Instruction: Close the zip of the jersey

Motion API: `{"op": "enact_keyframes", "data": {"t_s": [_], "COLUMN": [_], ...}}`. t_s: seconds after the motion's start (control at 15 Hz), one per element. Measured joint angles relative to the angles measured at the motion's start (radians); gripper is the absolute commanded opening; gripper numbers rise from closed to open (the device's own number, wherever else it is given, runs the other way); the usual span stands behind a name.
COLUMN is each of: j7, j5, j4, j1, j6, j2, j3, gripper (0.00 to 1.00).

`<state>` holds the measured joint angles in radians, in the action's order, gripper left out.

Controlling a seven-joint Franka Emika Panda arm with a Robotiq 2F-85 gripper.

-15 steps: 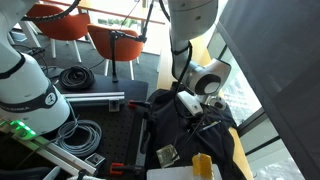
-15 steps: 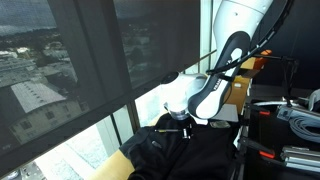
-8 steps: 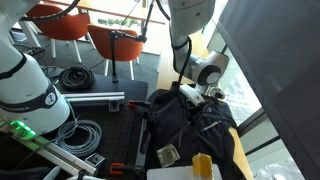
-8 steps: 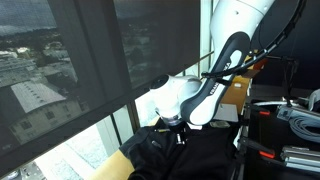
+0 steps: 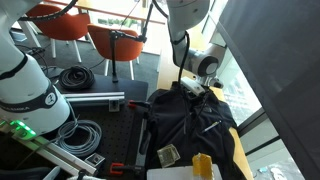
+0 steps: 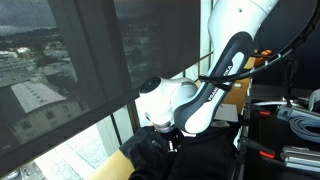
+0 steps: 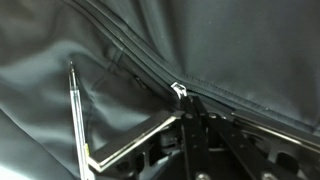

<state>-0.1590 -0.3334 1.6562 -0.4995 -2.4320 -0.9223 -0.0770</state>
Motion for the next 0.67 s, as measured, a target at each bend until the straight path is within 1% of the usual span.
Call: {"op": "enact_keyframes", "data": {"t_s": [0.67], "j7": [-0.001], "j5": [-0.001], "j4": [-0.136], "j1": [-0.072], "j6": [0.064], "j2": [-0.068], "j3": [0.038], "gripper": [0.01]}}
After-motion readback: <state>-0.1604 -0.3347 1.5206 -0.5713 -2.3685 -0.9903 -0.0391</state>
